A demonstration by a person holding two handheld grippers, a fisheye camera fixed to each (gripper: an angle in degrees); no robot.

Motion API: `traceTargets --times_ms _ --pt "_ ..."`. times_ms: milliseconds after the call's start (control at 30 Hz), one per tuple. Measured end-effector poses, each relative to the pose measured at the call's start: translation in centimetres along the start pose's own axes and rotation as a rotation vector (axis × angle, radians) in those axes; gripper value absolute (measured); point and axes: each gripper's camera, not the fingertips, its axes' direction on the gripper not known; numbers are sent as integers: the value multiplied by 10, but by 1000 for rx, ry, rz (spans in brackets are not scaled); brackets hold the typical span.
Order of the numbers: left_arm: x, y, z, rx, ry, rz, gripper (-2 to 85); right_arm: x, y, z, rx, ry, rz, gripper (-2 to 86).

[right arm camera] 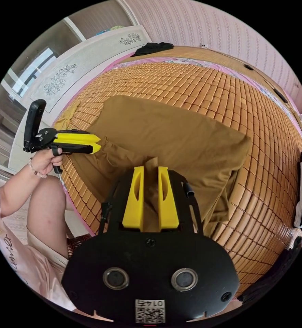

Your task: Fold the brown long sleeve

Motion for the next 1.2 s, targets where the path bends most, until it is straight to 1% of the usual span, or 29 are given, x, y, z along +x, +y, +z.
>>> traceTargets --times_ms 67,133,200,233,300,400,467,533,600,700,767,833,867,933,1033,1067,1133,1200 --pt "-5 11 -9 25 37 0 2 -5 6 -6 41 -3 -25 10" --pt "-7 39 -30 74 120 25 -3 -14 17 -20 72 -41 -84 4" --pt "-6 64 -42 71 171 37 3 -30 41 -39 89 -105 -175 1" --pt "-6 80 -45 43 183 39 14 -34 46 -41 76 -100 -187 1" --pt "-6 103 -46 -3 187 34 27 -48 65 -42 -18 -34 -205 6" --pt "-2 124 -50 1 151 24 34 -59 72 -44 -85 0 -201 7" --pt "7 120 -49 23 139 60 34 -66 61 -47 -82 23 -197 2" --pt "22 100 -40 64 107 117 30 -74 40 -48 -74 34 -210 0" --pt "32 82 -29 110 80 144 22 -85 -2 -43 -77 35 -231 -2" --pt "41 63 -5 133 101 170 8 -104 -64 -31 -68 77 -278 -3" --pt "45 64 18 68 102 196 1 -112 -106 -16 -103 121 -298 -3" --pt "52 75 44 -46 75 260 -5 -120 -148 2 -139 156 -324 -3" --pt "53 78 44 -23 72 270 -6 -124 -174 13 -149 184 -330 -3" --pt "53 86 47 -28 79 321 -9 -127 -212 34 -194 208 -326 -3" --pt "47 93 52 -12 101 344 -10 -124 -258 73 -289 281 -258 -4" --pt "45 94 53 -12 109 342 -10 -122 -269 92 -355 294 -251 -4" --pt "40 95 59 -20 130 350 -10 -124 -283 99 -394 280 -248 -4" --pt "39 96 62 -31 131 360 -10 -128 -308 101 -504 256 -249 -5"
